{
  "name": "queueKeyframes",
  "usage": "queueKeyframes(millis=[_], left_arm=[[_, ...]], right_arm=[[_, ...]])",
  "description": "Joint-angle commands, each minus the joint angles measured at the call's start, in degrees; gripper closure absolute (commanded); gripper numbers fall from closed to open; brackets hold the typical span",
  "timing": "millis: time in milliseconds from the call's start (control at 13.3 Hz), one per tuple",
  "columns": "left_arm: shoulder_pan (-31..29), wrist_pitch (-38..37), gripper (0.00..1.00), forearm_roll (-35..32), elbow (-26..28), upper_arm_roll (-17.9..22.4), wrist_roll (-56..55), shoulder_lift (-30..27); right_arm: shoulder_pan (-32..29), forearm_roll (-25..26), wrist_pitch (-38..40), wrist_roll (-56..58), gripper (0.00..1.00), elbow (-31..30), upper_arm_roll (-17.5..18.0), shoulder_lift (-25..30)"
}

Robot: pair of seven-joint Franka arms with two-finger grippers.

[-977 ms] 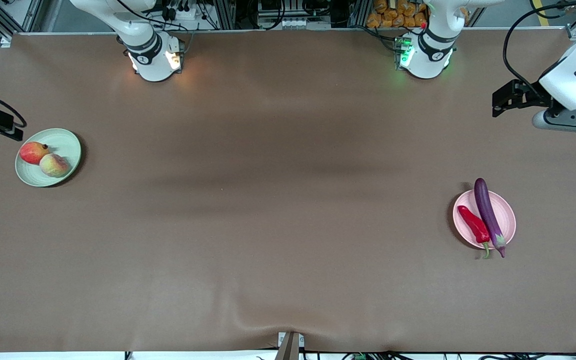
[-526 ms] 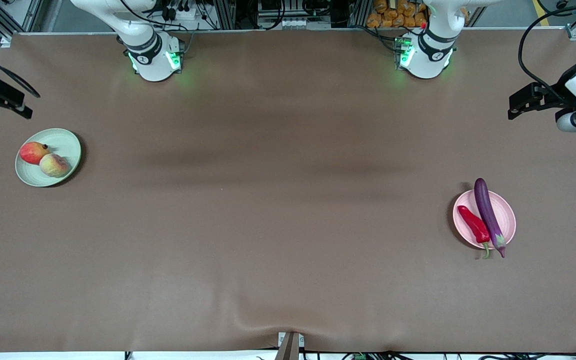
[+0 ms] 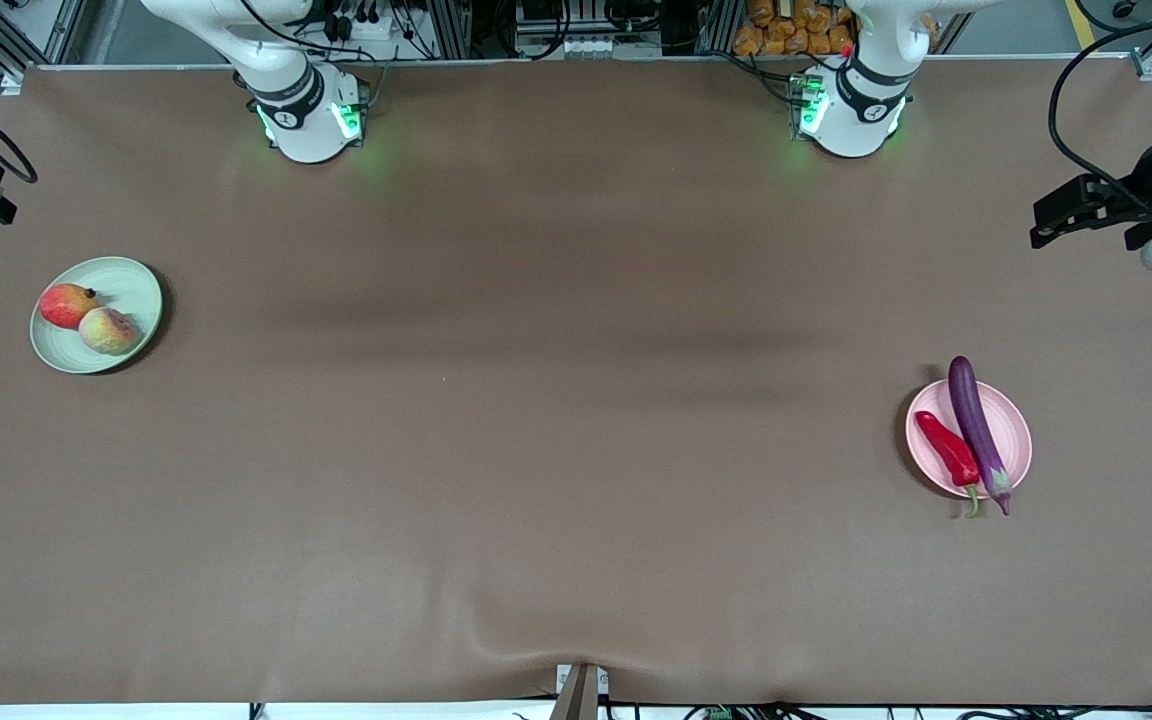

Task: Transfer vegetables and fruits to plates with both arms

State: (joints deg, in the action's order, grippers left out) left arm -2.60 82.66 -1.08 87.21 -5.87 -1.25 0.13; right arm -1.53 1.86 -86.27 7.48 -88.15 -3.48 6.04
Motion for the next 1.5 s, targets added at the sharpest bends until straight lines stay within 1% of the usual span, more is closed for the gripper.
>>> queueKeyframes(millis=[0, 150, 451, 827, 977, 1052, 1127, 1202, 1353, 1428], left_arm=[[-0.4, 0.7, 0.0, 0.5, 0.8, -0.5, -0.9, -0.7], [-0.4, 0.8, 0.0, 0.4, 0.7, -0.5, -0.7, -0.7], [0.0, 0.2, 0.0, 0.2, 0.1, -0.5, -0.7, 0.2], [-0.5, 0.1, 0.0, 0.4, -0.3, -0.5, -0.7, -0.2], [2.6, 0.1, 0.0, 0.4, -0.3, 1.2, -0.9, -0.1], [5.2, 0.1, 0.0, 0.4, -0.6, 4.5, -0.5, -0.3], [5.8, 0.1, 0.0, 0.5, -0.9, 5.4, -0.4, -0.5], [5.4, 0.0, 0.0, 0.6, -0.9, 5.3, -0.2, -0.7], [5.2, -0.8, 0.0, 0.7, -0.9, 5.3, 0.2, -0.7], [5.2, -2.0, 0.0, 0.7, -0.8, 5.6, 0.5, -1.4]], right_arm=[[-1.0, 1.7, 0.8, -0.2, 0.0, 1.5, 0.8, -1.4], [-1.2, 1.3, 0.8, -0.2, 0.0, 2.0, 0.8, -2.3], [-1.2, 0.1, 0.8, -0.1, 0.0, 2.0, 0.8, -2.4], [-0.9, 0.1, 0.9, -0.1, 0.0, 1.9, 0.9, -2.3], [-0.9, 0.1, 0.9, -0.1, 0.0, 1.9, 0.8, -2.3], [-0.9, 0.1, 0.8, -0.2, 0.0, 2.0, 0.9, -2.3], [-0.8, -0.1, 0.8, -0.4, 0.0, 2.0, 0.9, -2.4], [-0.9, -0.5, 0.8, -0.6, 0.0, 2.0, 0.9, -2.4], [-1.5, -5.1, 0.8, -0.6, 0.0, 2.0, 0.7, -2.7], [-1.3, -5.3, 0.8, -0.6, 0.0, 2.0, 0.5, -2.8]])
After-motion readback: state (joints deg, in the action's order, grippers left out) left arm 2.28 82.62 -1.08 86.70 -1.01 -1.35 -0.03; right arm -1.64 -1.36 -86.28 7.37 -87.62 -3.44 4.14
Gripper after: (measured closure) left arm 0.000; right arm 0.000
